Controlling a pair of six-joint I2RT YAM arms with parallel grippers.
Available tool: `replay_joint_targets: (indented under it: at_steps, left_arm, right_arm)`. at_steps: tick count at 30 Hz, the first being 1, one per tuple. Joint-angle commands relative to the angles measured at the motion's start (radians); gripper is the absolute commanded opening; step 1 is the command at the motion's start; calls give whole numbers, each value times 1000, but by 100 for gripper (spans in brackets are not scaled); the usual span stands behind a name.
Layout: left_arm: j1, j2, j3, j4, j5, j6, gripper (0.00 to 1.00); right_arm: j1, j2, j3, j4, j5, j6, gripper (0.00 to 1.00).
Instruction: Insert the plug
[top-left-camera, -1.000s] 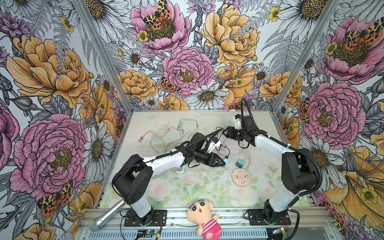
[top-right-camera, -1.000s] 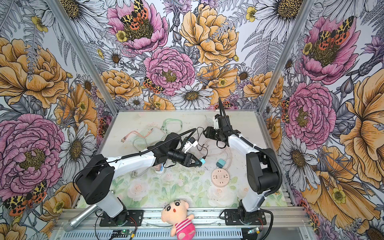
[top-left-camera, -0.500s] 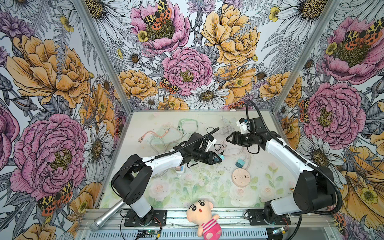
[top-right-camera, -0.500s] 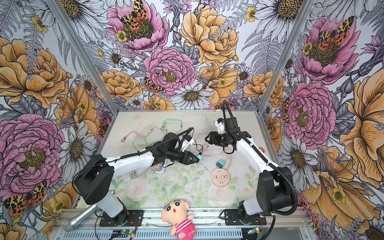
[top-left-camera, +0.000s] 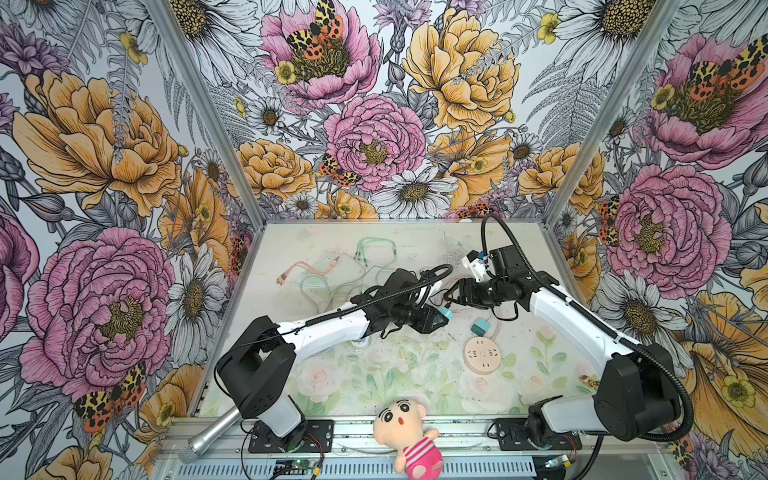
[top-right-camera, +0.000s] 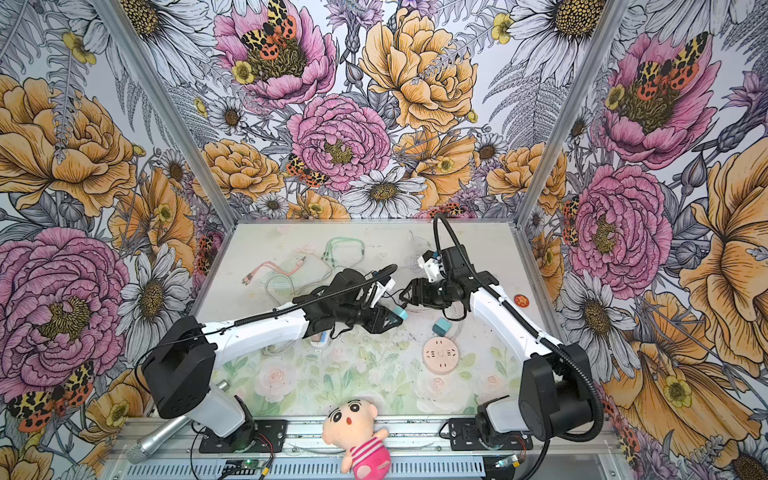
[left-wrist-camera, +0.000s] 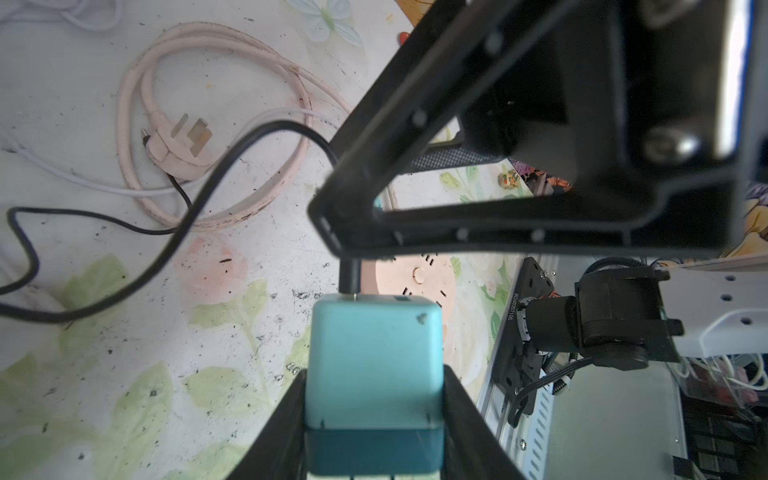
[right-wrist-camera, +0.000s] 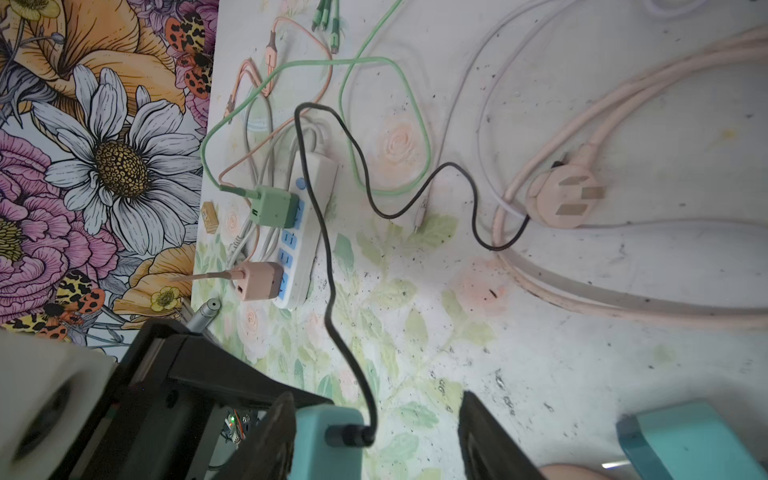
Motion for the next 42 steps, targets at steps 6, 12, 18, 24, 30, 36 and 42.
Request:
replay_joint_targets:
  at_steps: [6,12,18,24,30,36,42]
  left_arm:
    - [-6,7,20,-5,-118,63,16]
    - [-4,-2,18,1,-152,90,16]
    - [-17,-2,20,15,-144,116,18]
    - [-31,-9,23,29,-141,147,19]
    - [-40,-17,16,47,-157,165,19]
    - [-46,-11,30,54,-180,181,19]
    - [-33,-14,16,85,-220,164,28]
  right_arm:
    - [28,-22,-6,-8,-46,-12,63]
    - [34,-25,-35,-19,-91,-20,63]
    - [53,-3,-43,-21,-83,-22,60]
    - [60,25,-23,-21,-101,-26,58]
    - [73,52,-14,-21,-130,-31,52]
    - [83,67,-10,-21,-121,-32,29]
    - [84,54,-16,-21,-115,-30,0]
